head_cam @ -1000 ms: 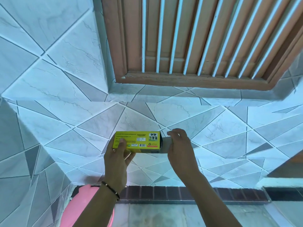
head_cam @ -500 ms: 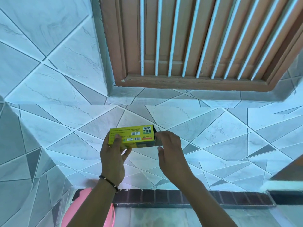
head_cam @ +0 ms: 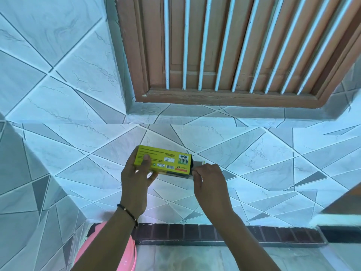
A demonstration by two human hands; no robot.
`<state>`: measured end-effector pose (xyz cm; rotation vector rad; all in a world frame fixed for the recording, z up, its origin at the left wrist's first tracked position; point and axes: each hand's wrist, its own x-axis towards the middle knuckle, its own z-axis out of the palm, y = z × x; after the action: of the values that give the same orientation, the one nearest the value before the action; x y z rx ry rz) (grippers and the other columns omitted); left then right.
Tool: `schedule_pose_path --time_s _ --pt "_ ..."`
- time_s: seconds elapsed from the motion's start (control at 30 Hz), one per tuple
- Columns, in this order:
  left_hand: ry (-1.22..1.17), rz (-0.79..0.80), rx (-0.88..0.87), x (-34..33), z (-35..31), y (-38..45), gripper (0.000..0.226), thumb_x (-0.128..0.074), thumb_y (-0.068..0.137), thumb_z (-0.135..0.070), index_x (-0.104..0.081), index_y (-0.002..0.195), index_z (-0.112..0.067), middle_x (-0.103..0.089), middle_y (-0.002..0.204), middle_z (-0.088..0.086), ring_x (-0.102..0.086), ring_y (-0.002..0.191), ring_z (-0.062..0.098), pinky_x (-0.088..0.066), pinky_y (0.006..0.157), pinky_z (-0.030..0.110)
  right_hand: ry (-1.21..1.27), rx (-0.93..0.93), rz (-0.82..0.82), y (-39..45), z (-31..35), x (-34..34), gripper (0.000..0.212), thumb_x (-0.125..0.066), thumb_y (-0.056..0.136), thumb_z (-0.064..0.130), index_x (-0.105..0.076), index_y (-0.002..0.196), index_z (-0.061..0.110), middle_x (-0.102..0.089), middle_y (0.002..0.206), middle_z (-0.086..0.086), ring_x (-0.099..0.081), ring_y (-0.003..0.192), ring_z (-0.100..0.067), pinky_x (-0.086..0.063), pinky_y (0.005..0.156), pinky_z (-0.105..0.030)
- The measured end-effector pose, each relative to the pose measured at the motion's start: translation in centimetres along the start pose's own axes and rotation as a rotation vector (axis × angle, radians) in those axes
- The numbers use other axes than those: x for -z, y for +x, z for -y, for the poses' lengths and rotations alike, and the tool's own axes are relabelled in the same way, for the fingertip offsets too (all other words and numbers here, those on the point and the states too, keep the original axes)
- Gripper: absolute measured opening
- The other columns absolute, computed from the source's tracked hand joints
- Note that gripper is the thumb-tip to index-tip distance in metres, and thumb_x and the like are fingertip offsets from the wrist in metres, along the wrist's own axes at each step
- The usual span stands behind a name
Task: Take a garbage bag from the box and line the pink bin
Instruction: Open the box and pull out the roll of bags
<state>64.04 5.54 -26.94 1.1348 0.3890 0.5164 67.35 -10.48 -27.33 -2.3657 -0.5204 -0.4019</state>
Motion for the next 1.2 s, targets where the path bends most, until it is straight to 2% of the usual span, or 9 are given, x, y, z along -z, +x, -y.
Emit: schedule_pose_path --time_s 0.13,0.3,0.33,0.4,0.47,0.57,0.73,0.87,1.2 --pt "0.132 0.076 -0.057 -1.2 -0.7 0.2 0.037 -0.056 0.088 -0.014 -0.055 0.122 -0.029 -0.062 0.103 -0.002 -0.06 0.091 0.018 -0.053 0.085 0.037 0.679 -0.489 0.277 0.2 -0.6 1.1 0.025 -0.055 0.08 -0.002 -0.071 0.083 0.017 -0.068 0.085 -0.003 -0.056 0.078 -0.02 -0.043 0.071 -0.029" --pt "0.339 0.192 -0.205 -2.2 -2.0 0.4 0.042 -0.064 0.085 -0.021 -0.056 0.121 -0.04 -0.065 0.107 0.003 -0.064 0.093 0.019 -0.054 0.085 0.032 1.425 -0.866 0.325 0.3 -3.1 0.8 0.018 -0.052 0.083 -0.004 -0.067 0.089 0.004 -0.069 0.082 -0.015 -0.058 0.081 -0.028 -0.053 0.075 -0.035" --pt "0.401 0.224 -0.251 -2.5 -2.4 0.4 0.043 -0.066 0.083 -0.023 -0.056 0.121 -0.04 -0.064 0.109 0.005 -0.062 0.094 0.021 -0.052 0.086 0.033 1.529 -0.906 0.331 0.1 -3.5 0.7 0.014 -0.061 0.078 -0.001 -0.067 0.09 0.003 -0.07 0.083 -0.016 -0.062 0.082 -0.03 -0.055 0.078 -0.038" --pt "0.504 0.292 -0.357 -3.5 -3.4 0.3 0.046 -0.067 0.079 -0.028 -0.056 0.122 -0.039 -0.063 0.11 0.004 -0.061 0.098 0.022 -0.051 0.089 0.034 1.671 -0.901 0.34 -0.2 -3.8 0.2 0.04 -0.085 0.051 0.005 -0.071 0.088 0.001 -0.071 0.089 -0.021 -0.068 0.081 -0.036 -0.055 0.081 -0.042" --pt "0.553 0.334 -0.41 -4.6 -4.4 0.3 0.046 -0.065 0.078 -0.03 -0.056 0.123 -0.037 -0.062 0.109 0.0 -0.061 0.102 0.023 -0.051 0.094 0.037 1.753 -0.88 0.328 -0.4 -4.0 -0.2 0.065 -0.094 0.029 0.007 -0.071 0.089 0.0 -0.071 0.09 -0.023 -0.07 0.078 -0.037 -0.054 0.081 -0.045" --pt "0.556 0.323 -0.383 -5.1 -5.2 1.0 0.046 -0.066 0.079 -0.032 -0.056 0.123 -0.039 -0.064 0.109 0.003 -0.063 0.102 0.026 -0.051 0.096 0.041 1.815 -0.851 0.262 -0.3 -4.5 -0.1 0.08 -0.094 0.026 0.005 -0.063 0.1 -0.001 -0.072 0.09 -0.021 -0.071 0.075 -0.033 -0.058 0.076 -0.041" --pt "0.236 0.188 -0.213 -3.9 -4.9 1.8 0.039 -0.064 0.083 -0.012 -0.06 0.116 -0.032 -0.062 0.094 -0.005 -0.06 0.081 0.01 -0.054 0.084 0.032 1.758 -0.838 0.188 0.2 -5.4 1.3 0.067 -0.09 0.041 0.005 -0.06 0.1 0.002 -0.072 0.089 -0.019 -0.071 0.072 -0.03 -0.06 0.069 -0.034" --pt "0.015 -0.046 -0.154 -2.7 -4.3 4.0 0.039 -0.06 0.087 -0.011 -0.055 0.125 -0.019 -0.059 0.095 -0.001 -0.056 0.081 0.013 -0.051 0.081 0.034 1.654 -0.855 0.079 0.7 -6.1 2.5 0.017 -0.06 0.078 -0.006 -0.058 0.092 0.005 -0.074 0.079 -0.012 -0.072 0.068 -0.025 -0.057 0.073 -0.034" --pt "-0.048 -0.239 -0.137 -7.2 -4.1 14.1 0.037 -0.062 0.082 -0.022 -0.054 0.118 -0.018 -0.062 0.089 0.0 -0.057 0.074 0.019 -0.051 0.075 0.037 1.692 -0.736 0.024 2.6 -5.6 4.3 0.02 -0.057 0.079 -0.003 -0.058 0.097 0.005 -0.074 0.083 -0.012 -0.071 0.072 -0.024 -0.055 0.08 -0.033"
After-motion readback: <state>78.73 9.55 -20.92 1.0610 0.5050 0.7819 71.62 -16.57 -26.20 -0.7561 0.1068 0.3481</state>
